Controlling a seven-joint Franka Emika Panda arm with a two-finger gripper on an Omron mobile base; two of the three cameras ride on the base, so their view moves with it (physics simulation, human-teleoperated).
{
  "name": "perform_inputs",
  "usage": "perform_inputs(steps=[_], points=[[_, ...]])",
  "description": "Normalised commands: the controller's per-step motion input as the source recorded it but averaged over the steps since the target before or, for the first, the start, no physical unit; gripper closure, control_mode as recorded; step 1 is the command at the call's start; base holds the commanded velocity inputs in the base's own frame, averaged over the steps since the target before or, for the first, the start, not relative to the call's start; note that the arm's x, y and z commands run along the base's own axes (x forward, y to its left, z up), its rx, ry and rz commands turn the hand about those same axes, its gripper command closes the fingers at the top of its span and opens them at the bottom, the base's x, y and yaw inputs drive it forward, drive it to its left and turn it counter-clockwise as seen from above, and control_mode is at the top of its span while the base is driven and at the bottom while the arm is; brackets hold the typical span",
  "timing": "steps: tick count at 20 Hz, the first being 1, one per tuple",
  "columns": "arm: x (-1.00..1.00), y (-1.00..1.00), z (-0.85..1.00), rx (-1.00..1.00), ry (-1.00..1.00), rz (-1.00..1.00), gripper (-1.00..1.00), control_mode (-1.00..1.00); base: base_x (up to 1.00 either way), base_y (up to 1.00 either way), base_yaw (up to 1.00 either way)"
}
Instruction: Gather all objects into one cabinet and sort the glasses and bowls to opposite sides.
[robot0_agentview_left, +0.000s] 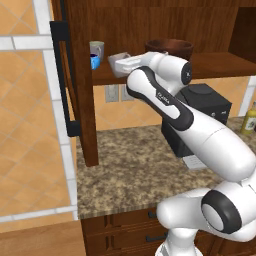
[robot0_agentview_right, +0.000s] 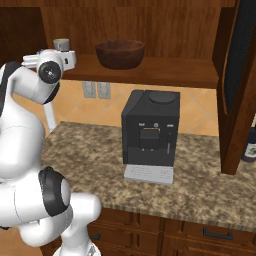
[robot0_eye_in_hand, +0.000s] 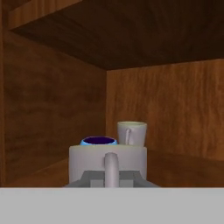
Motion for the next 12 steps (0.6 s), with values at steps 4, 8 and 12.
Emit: perform_inputs(steps=[4, 8, 12], points=[[0.0, -0.14, -0.08, 0.0, 0.03, 0.0, 1.0, -1.0, 0.0, 0.0, 0.0], [0.0, -0.2, -0.14, 0.0, 0.03, 0.0, 1.0, -1.0, 0.0, 0.0, 0.0], [0.0, -0.12, -0.07, 0.0, 0.03, 0.0, 1.0, -1.0, 0.0, 0.0, 0.0]])
